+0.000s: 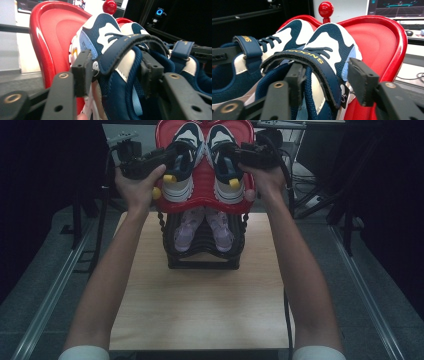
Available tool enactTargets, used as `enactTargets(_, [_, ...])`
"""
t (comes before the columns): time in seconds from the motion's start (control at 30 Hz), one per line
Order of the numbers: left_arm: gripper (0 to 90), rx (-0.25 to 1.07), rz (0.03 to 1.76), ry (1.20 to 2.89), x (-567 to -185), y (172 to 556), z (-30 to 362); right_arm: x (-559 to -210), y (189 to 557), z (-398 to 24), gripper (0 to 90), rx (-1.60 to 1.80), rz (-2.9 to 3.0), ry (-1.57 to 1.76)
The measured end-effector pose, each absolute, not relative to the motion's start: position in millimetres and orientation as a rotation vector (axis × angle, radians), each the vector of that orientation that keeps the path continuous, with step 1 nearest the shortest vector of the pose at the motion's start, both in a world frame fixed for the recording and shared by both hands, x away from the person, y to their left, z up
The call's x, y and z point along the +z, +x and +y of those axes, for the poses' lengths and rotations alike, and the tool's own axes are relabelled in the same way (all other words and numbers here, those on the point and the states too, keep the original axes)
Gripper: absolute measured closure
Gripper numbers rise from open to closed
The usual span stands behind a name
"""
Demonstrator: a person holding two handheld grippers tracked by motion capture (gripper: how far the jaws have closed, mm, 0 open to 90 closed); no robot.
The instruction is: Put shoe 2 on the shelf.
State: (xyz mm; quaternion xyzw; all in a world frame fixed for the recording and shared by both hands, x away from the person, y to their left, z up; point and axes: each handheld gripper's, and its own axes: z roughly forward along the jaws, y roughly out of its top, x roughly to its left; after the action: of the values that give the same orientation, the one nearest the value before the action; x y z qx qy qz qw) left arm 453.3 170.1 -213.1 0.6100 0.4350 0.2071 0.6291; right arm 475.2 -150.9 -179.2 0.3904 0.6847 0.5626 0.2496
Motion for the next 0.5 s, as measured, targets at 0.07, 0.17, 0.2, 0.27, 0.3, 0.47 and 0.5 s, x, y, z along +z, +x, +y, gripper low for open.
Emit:
enactTargets(0.07, [46.5, 0.454, 0.991, 1.378, -212, 452, 173, -178, 474, -154, 42.6, 1.547, 1.87, 1.058])
enactTargets(0.17, [44.4, 0.436, 0.984, 1.373, -212, 450, 175, -178, 470, -160, 40.2, 1.58, 1.875, 1.044])
enactTargets(0.2, [44.1, 0.427, 0.981, 1.371, -212, 449, 177, -179, 469, -162, 40.1, 1.594, 1.874, 1.042])
enactTargets(0.27, [43.8, 0.414, 0.973, 1.364, -213, 446, 179, -180, 466, -167, 39.9, 1.661, 1.869, 1.036])
enactTargets(0.3, [43.5, 0.415, 0.969, 1.364, -214, 445, 180, -180, 464, -170, 39.9, 1.691, 1.866, 1.035])
enactTargets(0.47, [43.9, 0.429, 0.945, 1.341, -217, 435, 188, -187, 458, -181, 41.7, 1.779, 1.849, 1.013])
enactTargets(0.5, [43.9, 0.424, 0.944, 1.337, -218, 434, 189, -189, 457, -183, 42.5, 1.801, 1.844, 1.003])
